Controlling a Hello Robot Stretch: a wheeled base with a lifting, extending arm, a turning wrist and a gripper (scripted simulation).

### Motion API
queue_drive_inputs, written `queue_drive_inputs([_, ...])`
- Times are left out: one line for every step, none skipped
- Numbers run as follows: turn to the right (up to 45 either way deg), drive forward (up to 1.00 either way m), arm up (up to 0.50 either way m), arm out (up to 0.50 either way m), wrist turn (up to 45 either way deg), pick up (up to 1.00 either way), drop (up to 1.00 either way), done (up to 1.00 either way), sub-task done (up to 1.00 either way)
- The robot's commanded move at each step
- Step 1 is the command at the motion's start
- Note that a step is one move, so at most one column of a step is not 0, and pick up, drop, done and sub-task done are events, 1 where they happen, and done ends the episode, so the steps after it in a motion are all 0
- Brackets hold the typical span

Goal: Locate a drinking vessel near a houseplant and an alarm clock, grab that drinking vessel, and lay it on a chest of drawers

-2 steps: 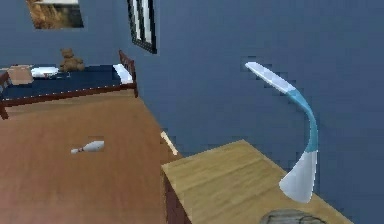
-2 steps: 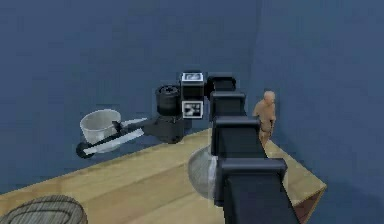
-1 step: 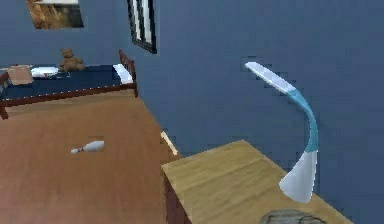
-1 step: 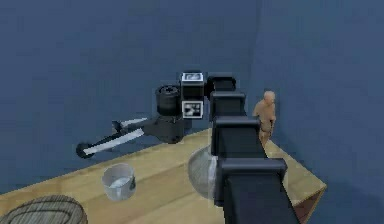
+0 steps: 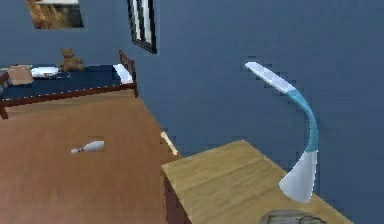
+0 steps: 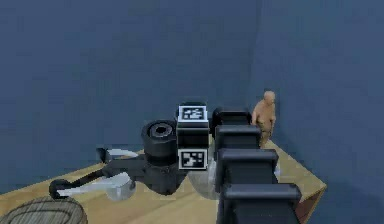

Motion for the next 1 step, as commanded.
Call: queue_drive_inputs([0.0, 0.0, 0.0, 0.0, 0.0, 0.0, 0.0, 1.0, 0.0])
